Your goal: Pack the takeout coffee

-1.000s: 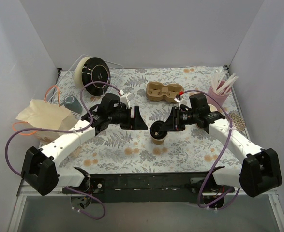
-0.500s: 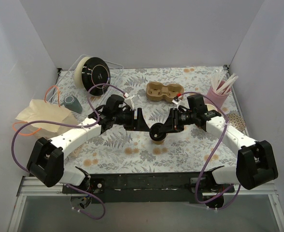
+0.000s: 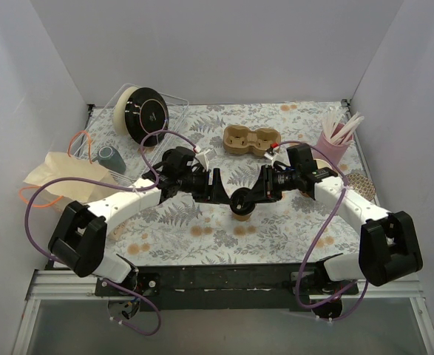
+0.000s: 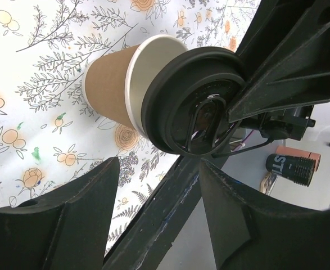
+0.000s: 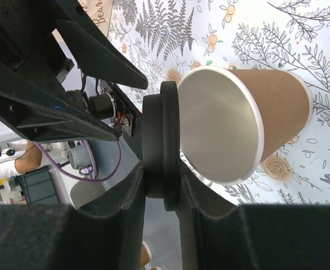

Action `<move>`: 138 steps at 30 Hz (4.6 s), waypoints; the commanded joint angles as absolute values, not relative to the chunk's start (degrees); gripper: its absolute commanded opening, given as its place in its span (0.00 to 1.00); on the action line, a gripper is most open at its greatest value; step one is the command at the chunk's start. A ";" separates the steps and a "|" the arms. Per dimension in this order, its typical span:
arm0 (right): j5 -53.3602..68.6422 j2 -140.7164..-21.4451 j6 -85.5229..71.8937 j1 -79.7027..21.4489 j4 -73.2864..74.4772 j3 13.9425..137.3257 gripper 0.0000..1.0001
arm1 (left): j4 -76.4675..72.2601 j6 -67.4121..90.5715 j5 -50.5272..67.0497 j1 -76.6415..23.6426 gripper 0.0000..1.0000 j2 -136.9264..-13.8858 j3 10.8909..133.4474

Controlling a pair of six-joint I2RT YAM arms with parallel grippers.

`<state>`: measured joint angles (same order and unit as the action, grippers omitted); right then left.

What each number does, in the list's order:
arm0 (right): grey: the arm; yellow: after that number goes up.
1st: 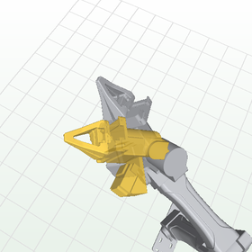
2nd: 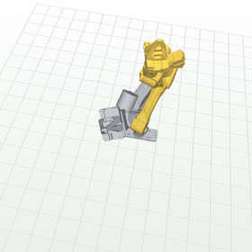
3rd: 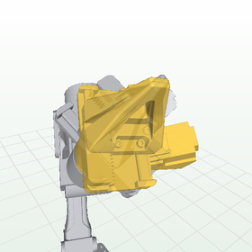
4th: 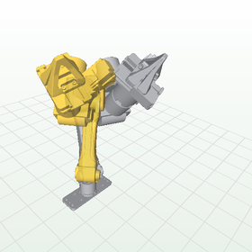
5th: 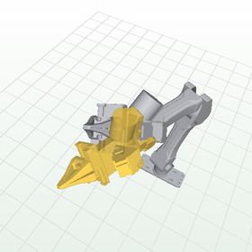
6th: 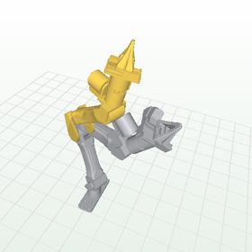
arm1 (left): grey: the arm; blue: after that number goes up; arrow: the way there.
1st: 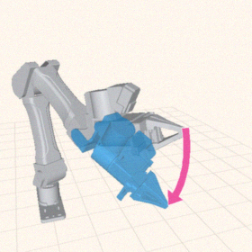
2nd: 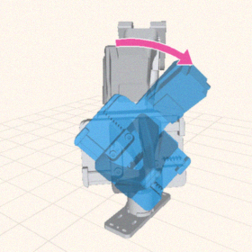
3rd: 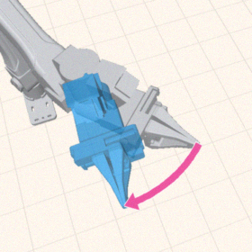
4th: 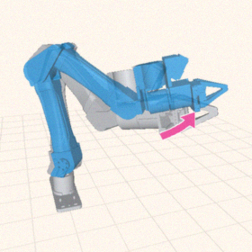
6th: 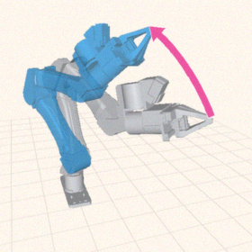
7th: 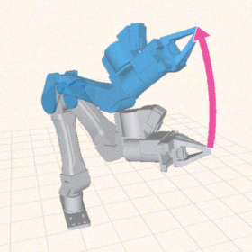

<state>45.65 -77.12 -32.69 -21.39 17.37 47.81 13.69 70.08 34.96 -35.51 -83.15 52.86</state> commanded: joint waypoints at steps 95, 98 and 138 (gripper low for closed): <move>33.41 -69.17 -26.72 -14.24 37.53 54.75 0.49 | 16.26 65.83 32.78 -37.62 0.68 -94.92 64.86; 32.08 -70.31 -26.98 -14.24 36.04 54.23 0.47 | 16.08 65.57 33.31 -37.62 0.67 -96.94 66.27; 33.14 -65.23 -27.85 -14.24 31.21 50.20 0.41 | 15.65 71.37 25.40 -41.75 0.71 -89.29 61.70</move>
